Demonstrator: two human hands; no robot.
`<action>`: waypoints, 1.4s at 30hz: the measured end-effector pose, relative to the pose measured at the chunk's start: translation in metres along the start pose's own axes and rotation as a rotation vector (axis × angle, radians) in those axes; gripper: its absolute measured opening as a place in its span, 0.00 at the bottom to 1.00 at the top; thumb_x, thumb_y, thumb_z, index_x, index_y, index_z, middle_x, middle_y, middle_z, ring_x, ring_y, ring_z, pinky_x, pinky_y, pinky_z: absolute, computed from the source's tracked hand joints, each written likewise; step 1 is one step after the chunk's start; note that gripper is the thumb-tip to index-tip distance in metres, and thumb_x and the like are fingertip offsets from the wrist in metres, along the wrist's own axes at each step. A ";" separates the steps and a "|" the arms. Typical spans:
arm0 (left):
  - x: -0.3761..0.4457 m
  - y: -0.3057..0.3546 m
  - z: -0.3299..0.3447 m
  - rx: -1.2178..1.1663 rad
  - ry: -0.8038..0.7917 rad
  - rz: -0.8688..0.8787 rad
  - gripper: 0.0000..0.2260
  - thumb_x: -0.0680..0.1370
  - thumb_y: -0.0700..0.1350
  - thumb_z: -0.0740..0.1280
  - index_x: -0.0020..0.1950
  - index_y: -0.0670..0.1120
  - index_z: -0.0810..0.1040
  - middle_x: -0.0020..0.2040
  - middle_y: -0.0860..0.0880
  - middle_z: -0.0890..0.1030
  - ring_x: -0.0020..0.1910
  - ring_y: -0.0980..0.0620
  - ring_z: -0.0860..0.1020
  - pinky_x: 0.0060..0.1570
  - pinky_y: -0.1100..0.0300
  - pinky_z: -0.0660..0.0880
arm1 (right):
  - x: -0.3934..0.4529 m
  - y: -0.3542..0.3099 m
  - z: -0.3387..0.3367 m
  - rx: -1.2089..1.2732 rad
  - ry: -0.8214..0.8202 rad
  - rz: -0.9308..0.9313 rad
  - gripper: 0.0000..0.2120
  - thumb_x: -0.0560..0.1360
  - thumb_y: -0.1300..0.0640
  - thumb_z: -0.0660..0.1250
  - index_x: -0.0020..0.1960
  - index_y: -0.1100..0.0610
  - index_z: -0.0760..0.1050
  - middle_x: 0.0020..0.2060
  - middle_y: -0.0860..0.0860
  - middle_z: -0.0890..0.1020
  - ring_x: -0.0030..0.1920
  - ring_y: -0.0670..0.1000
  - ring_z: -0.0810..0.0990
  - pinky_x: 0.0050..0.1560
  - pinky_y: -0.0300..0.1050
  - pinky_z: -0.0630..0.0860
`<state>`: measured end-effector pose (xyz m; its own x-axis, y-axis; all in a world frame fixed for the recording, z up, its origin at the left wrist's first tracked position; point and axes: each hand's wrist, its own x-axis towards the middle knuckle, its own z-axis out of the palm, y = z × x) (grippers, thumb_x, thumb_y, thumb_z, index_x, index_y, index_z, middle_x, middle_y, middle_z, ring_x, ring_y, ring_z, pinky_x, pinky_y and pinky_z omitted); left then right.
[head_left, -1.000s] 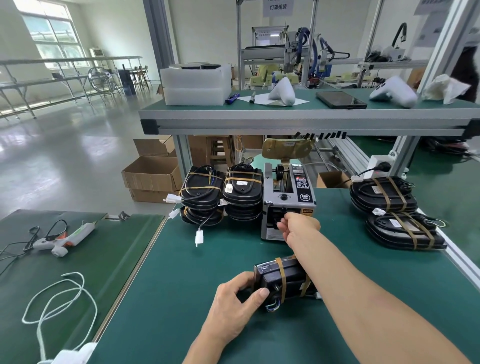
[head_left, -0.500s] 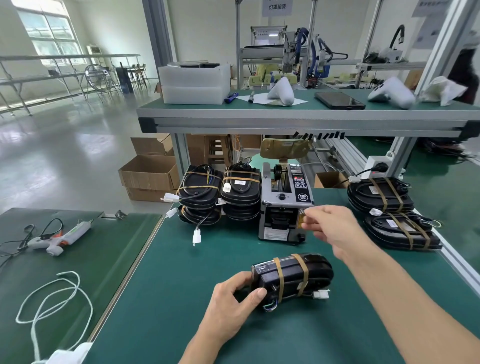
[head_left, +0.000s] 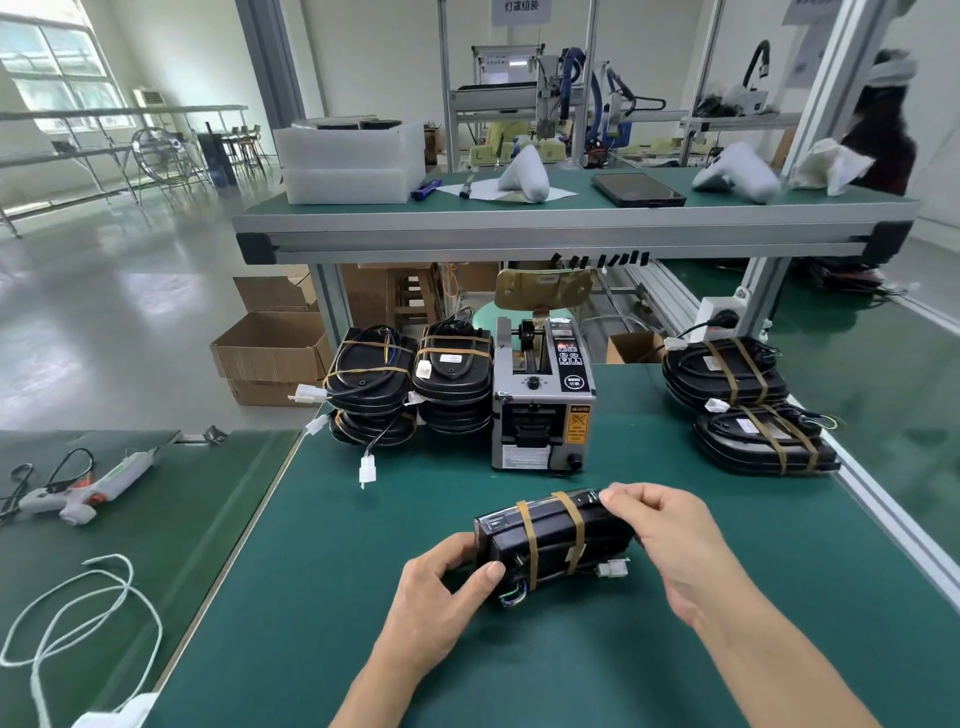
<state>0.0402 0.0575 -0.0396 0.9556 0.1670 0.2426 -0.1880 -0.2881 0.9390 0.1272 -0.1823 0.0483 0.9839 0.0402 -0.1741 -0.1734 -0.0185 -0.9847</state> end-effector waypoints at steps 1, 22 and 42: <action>0.000 0.000 0.000 -0.003 -0.002 -0.002 0.17 0.78 0.66 0.70 0.62 0.60 0.83 0.57 0.57 0.88 0.60 0.54 0.85 0.60 0.65 0.78 | 0.000 0.001 0.002 -0.003 0.004 -0.007 0.09 0.75 0.61 0.75 0.36 0.58 0.85 0.39 0.46 0.88 0.39 0.37 0.83 0.46 0.37 0.72; 0.000 0.000 0.000 0.013 -0.017 -0.026 0.15 0.78 0.59 0.71 0.60 0.53 0.85 0.55 0.56 0.88 0.56 0.54 0.86 0.58 0.65 0.78 | 0.003 0.002 0.013 -0.262 0.092 -0.093 0.10 0.74 0.57 0.76 0.34 0.55 0.84 0.33 0.43 0.86 0.39 0.45 0.81 0.40 0.41 0.73; 0.000 0.000 0.000 0.017 -0.014 -0.011 0.17 0.78 0.66 0.71 0.61 0.58 0.84 0.57 0.57 0.88 0.60 0.53 0.85 0.62 0.58 0.79 | 0.009 0.014 0.019 -0.406 0.195 -0.149 0.10 0.71 0.45 0.77 0.37 0.50 0.81 0.34 0.41 0.84 0.36 0.40 0.81 0.36 0.40 0.73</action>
<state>0.0403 0.0576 -0.0400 0.9606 0.1574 0.2290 -0.1738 -0.3027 0.9371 0.1328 -0.1637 0.0331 0.9933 -0.1150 0.0127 -0.0367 -0.4171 -0.9081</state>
